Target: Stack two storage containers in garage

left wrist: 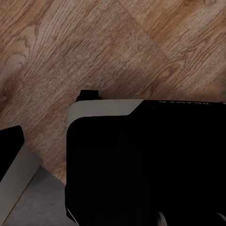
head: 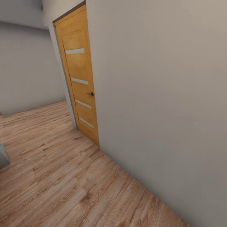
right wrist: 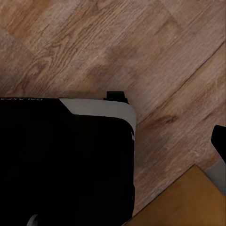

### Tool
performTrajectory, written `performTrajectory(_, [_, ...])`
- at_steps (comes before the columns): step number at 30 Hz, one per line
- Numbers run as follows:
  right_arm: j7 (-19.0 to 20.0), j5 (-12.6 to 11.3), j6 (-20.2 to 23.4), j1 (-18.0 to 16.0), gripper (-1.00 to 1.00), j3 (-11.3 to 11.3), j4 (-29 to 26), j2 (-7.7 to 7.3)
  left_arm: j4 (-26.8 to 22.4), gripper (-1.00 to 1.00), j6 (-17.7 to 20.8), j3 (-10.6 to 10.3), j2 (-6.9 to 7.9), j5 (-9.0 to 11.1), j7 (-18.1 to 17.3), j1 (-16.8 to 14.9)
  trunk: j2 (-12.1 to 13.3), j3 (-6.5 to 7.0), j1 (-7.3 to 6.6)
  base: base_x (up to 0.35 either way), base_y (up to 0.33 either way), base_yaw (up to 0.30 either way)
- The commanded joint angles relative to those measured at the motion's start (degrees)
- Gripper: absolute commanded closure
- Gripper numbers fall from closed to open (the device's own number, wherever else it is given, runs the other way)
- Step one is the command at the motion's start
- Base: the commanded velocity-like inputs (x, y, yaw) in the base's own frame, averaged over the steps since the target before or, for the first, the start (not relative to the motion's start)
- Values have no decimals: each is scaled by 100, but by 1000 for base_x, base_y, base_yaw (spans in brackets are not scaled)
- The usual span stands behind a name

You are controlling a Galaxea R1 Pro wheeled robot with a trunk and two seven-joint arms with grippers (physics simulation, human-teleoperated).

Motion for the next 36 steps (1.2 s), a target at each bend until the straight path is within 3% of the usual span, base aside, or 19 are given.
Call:
performTrajectory(1, [-25, 59, -20, -6, -100, -39, 15, 0, -3, -100, 6, -6, -2, 31, 16, -3, -9, -10, 2, 0, 0, 1])
performTrajectory(11, [-28, 60, -43, -7, -100, -31, 15, -2, 5, -100, 32, -9, 2, 31, 11, -3, -9, -10, 2, 35, 0, 0])
performTrajectory(22, [-29, 56, -46, -4, -100, -30, 15, 7, 6, -100, 48, -9, 16, 31, 8, -3, -9, -10, 2, 300, 0, 2])
performTrajectory(36, [-29, 65, -49, -5, -100, -30, 15, 7, 5, -100, 6, -9, 7, 32, 16, -5, -9, -10, 2, 32, 0, 230])
